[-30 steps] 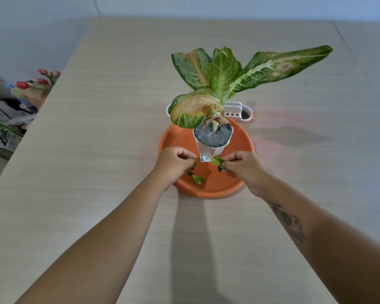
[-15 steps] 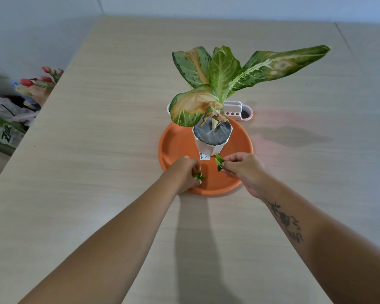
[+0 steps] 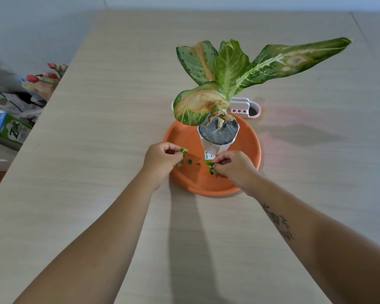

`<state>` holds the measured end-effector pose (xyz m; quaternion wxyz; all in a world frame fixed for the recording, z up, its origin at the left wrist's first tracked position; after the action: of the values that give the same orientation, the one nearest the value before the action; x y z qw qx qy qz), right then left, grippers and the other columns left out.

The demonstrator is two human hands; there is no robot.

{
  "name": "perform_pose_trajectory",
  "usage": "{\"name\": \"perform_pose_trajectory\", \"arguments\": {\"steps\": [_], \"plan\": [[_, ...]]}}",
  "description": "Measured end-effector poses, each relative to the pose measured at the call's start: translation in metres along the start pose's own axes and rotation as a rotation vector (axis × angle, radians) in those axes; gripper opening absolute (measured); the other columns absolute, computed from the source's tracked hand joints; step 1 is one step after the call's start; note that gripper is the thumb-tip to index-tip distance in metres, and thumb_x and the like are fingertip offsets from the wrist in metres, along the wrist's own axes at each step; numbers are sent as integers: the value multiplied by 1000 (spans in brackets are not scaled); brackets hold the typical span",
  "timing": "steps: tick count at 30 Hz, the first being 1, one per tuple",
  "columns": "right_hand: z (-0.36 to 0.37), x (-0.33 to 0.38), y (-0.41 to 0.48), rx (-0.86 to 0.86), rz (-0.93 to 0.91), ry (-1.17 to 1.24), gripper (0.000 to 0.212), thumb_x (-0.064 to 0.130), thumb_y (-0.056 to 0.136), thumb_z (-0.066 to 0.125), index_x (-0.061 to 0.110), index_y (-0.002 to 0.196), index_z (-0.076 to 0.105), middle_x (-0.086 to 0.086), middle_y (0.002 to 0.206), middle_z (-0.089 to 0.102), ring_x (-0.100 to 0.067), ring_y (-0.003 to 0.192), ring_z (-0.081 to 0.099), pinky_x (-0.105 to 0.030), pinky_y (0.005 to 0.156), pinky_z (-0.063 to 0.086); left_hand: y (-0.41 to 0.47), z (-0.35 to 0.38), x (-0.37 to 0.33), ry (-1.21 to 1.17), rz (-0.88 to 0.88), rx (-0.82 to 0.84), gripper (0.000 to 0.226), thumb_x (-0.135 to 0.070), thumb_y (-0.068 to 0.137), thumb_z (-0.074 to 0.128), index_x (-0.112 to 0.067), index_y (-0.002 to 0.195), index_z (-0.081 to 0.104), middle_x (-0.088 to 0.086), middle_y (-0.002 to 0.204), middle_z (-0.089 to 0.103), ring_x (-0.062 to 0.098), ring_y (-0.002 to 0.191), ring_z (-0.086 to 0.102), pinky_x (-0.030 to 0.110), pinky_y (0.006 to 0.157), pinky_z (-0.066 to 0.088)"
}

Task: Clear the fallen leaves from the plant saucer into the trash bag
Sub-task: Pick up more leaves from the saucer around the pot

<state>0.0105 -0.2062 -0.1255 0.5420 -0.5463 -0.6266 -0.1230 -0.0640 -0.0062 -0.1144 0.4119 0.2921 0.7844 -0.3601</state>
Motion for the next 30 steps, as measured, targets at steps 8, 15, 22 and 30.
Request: {"name": "perform_pose_trajectory", "arguments": {"steps": [8,15,22,30], "plan": [[46,27,15,6,-263,-396,17,-2,76,60,3,89,70,-15,85,66,-29,72,61,-36,68,52,2,-14,10,-147,-86,-57,11,-10,80,72,-14,90,74,0,82,71,7,70,63,13,66,51],[65,22,21,-28,-241,-676,18,9,87,58,3,103,64,-19,108,58,-32,84,60,-30,65,41,14,2,-3,361,161,37,8,-12,79,70,-14,86,72,2,86,72,15,77,66,24,67,52],[51,18,14,-10,-301,-632,15,7,89,50,2,96,62,-1,80,53,-22,79,54,-18,63,43,32,40,-5,785,19,398,30,-19,90,59,-15,119,64,6,124,64,26,110,61,27,91,45],[1,-12,0,-217,-116,-270,5,1,79,64,2,79,69,-3,71,58,-15,66,51,-29,66,47,38,50,-14,809,-66,416,27,-22,90,60,-15,115,66,5,123,63,25,110,62,29,95,47]]}}
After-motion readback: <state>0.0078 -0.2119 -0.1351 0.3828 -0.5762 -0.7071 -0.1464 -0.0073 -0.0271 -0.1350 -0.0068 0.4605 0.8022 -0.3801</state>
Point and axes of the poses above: each hand's wrist, its own y-axis towards the middle knuckle, its own z-axis out of the palm, x = y × z, the point moved 5 cm from there along y, towards the middle knuckle
